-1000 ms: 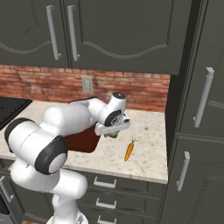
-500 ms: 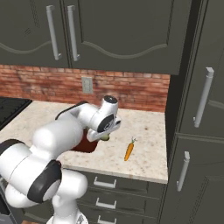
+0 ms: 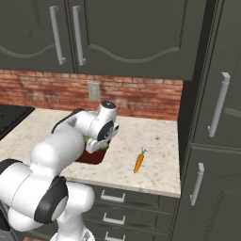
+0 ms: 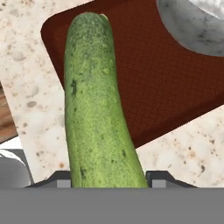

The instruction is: Place the two vegetables and bowl onto the tray for setting up a vegetable dip station.

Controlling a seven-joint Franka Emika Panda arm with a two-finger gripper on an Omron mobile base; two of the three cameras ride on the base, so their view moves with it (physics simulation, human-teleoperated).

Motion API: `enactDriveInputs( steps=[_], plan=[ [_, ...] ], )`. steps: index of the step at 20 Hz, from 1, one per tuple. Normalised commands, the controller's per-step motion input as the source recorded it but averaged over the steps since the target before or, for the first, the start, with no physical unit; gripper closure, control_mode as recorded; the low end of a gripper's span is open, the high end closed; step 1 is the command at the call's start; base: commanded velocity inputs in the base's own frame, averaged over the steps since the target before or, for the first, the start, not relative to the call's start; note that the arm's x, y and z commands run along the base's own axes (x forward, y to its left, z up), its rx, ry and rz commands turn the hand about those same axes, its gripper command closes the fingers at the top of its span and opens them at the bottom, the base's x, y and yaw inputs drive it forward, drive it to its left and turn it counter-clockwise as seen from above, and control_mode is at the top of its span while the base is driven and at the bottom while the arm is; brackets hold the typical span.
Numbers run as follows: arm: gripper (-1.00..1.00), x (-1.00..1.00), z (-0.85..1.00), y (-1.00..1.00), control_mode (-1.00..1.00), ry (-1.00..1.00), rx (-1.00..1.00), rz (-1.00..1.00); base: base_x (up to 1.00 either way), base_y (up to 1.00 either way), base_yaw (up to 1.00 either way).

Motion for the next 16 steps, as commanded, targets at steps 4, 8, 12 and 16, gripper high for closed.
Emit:
enactDriveInputs(
  steps=[4, 8, 12, 16],
  plan=[
    [1.00, 0.04, 0.00, 0.42, -1.00, -0.05, -0.06, 0.12, 0.00, 0.00, 0.00],
    [1.00, 0.12, 0.00, 0.32, -1.00, -0.08, -0.04, 0.09, 0.00, 0.00, 0.00],
    [1.00, 0.20, -0.02, 0.18, -1.00, -0.13, -0.04, 0.02, 0.00, 0.00, 0.00],
    [1.00, 0.20, -0.12, 0.14, -1.00, -0.12, -0.03, 0.00, 0.00, 0.00, 0.00]
  ],
)
